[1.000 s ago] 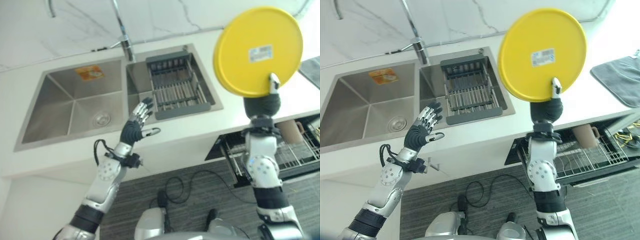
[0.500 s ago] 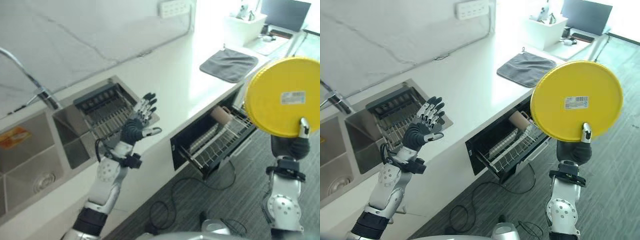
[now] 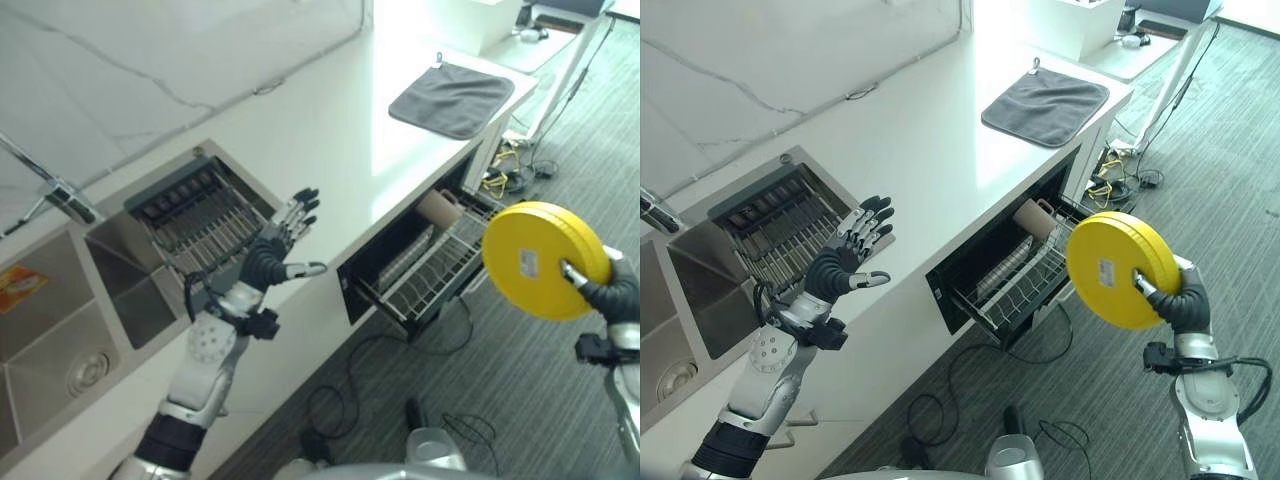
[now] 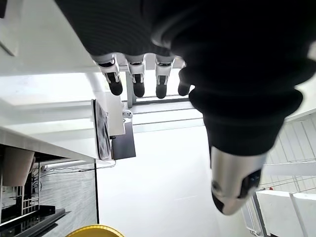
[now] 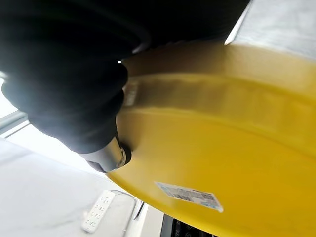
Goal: Place the dishes in the dishwasher.
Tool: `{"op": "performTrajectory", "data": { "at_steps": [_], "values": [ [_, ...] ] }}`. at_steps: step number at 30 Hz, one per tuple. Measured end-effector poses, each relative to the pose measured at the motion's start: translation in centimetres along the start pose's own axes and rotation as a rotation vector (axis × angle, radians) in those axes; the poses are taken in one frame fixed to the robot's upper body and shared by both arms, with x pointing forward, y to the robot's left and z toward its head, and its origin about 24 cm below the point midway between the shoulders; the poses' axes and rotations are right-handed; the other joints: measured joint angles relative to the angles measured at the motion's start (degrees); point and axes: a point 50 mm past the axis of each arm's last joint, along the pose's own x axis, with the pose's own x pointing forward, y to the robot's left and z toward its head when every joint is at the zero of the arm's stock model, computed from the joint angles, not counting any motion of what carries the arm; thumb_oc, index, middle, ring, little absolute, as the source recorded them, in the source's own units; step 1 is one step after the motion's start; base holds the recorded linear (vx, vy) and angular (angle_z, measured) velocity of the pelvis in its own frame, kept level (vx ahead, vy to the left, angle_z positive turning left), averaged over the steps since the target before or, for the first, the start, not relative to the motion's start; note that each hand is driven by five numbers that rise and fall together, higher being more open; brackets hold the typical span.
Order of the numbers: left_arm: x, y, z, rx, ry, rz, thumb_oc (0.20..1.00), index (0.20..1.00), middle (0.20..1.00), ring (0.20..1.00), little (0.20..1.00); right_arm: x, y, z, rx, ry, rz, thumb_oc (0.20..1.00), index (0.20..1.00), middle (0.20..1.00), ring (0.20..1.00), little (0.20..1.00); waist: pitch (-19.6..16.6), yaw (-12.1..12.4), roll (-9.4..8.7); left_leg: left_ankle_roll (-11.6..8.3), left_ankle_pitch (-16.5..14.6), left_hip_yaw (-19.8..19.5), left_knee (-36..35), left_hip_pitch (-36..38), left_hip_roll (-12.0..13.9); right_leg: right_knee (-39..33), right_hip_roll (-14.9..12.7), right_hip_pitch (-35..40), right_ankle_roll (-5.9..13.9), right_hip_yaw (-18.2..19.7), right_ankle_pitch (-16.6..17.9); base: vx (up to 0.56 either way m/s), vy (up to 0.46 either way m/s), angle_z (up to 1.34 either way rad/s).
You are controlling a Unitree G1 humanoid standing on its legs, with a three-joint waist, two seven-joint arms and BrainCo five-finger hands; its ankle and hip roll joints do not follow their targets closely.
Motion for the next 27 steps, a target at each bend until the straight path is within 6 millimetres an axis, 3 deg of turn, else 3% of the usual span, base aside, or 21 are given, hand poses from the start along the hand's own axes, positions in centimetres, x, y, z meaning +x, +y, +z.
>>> {"op": "performTrajectory", "data": {
  "at_steps": [1, 5, 9, 11, 12, 13, 15, 17, 22, 27],
  "values": [
    [0.7, 0.0, 0.4, 0.007, -0.024, -0.014, 1.0, 1.0, 1.0, 1.0, 1.0, 0.9, 0.1, 1.1, -0.103, -0.08, 0.008, 0.2, 0.2, 0.2, 0.2, 0.2, 1.6, 0.1, 1.02, 0.11, -0.1, -0.2, 0.0, 0.0, -0.3, 0.0, -0.1, 0.1, 0.13, -0.2, 0.0, -0.03, -0.009, 0.05],
    [0.9, -0.3, 1.2, 0.016, -0.054, -0.048, 1.0, 1.0, 1.0, 1.0, 1.0, 2.0, -0.1, 2.2, -0.294, -0.151, 0.047, 0.2, 0.2, 0.2, 0.2, 0.2, 3.4, 0.8, 2.51, 0.28, -0.2, -1.3, 0.0, -0.4, -0.6, 0.0, -0.5, 0.1, 0.3, -0.7, -0.1, -0.02, 0.0, 0.08],
    [0.9, -0.2, 1.2, 0.03, -0.046, -0.081, 1.0, 1.0, 1.0, 1.0, 1.0, 2.9, 1.7, 2.8, -0.399, -0.211, 0.141, 0.2, 0.2, 0.2, 0.2, 0.2, 4.7, 1.9, 2.69, 0.63, -0.5, -3.5, 0.0, 0.1, -1.5, 0.0, -1.2, 1.6, 0.86, -1.7, -0.5, 0.06, -0.006, 0.14],
    [0.7, -0.1, 1.2, 0.04, -0.037, -0.095, 1.0, 1.0, 1.0, 1.0, 1.0, 3.9, 2.1, 3.9, -0.482, -0.276, 0.16, 0.2, 0.2, 0.2, 0.2, 0.2, 4.8, 3.7, 2.63, 0.79, -0.6, -4.0, 0.0, 0.1, -1.8, 0.0, -1.5, 1.9, 1.05, -2.2, -0.5, 0.03, -0.084, 0.17],
    [0.8, -0.1, 1.2, 0.044, -0.037, -0.106, 1.0, 1.0, 1.0, 1.0, 1.0, 4.4, 2.6, 4.6, -0.611, -0.338, 0.225, 0.2, 0.2, 0.2, 0.2, 0.2, 5.1, 4.1, 2.02, 0.8, -0.6, -4.5, 0.0, 0.1, -1.8, 0.0, -1.6, 2.1, 1.07, -2.5, -0.5, -0.01, -0.13, 0.15],
    [0.8, -0.1, 1.3, 0.057, -0.025, -0.134, 1.0, 1.0, 1.0, 1.0, 1.0, 5.1, 2.9, 5.5, -0.872, -0.451, 0.405, 0.2, 0.2, 0.2, 0.2, 0.2, 5.2, 4.6, 1.93, 0.8, -0.6, -5.1, 0.1, 0.1, -1.7, 0.0, -1.4, 2.4, 1.08, -2.8, -0.5, -0.02, -0.1, 0.15],
    [0.6, 0.0, 1.3, 0.068, -0.007, -0.172, 1.0, 1.0, 1.0, 1.0, 1.0, 5.1, 3.1, 5.9, -1.023, -0.527, 0.515, 0.2, 0.2, 0.2, 0.2, 0.2, 5.8, 5.8, 0.94, 0.7, -0.4, -5.6, 0.1, 0.1, -1.4, 0.0, -0.9, 2.6, 1.0, -3.4, -0.6, 0.0, -0.085, 0.14],
    [0.4, 0.4, 1.3, 0.077, 0.009, -0.179, 1.0, 1.0, 1.0, 1.0, 1.0, 5.1, 3.9, 6.0, -1.087, -0.574, 0.555, 0.2, 0.2, 0.2, 0.2, 0.2, 7.0, 6.5, -1.06, 0.73, -0.5, -6.3, 0.8, -0.2, -1.4, 0.0, -1.0, 2.6, 0.86, -3.9, -0.7, 0.02, -0.072, 0.14],
    [0.9, 1.1, 1.9, 0.134, 0.008, -0.211, 1.0, 1.0, 1.0, 1.0, 1.0, 4.6, 5.0, 5.5, -1.114, -0.607, 0.635, 0.2, 0.2, 0.2, 0.2, 0.2, 7.9, 7.1, -2.63, 0.84, -0.6, -6.4, 1.0, -0.3, -1.6, 0.1, -1.2, 3.1, 0.85, -4.0, -0.7, 0.0, -0.061, 0.03],
    [1.9, 0.8, 1.5, 0.124, 0.001, -0.264, 1.0, 1.0, 1.0, 1.0, 1.0, 5.8, 5.2, 2.0, -1.141, -0.501, 0.688, 0.2, 0.2, 0.2, 0.2, 0.2, 8.7, 8.1, -2.74, 0.85, -0.6, -7.1, 1.7, -1.3, -1.5, 0.9, -1.3, 2.3, 0.87, -4.2, -0.7, -0.02, -0.017, 0.02]
  ]
}}
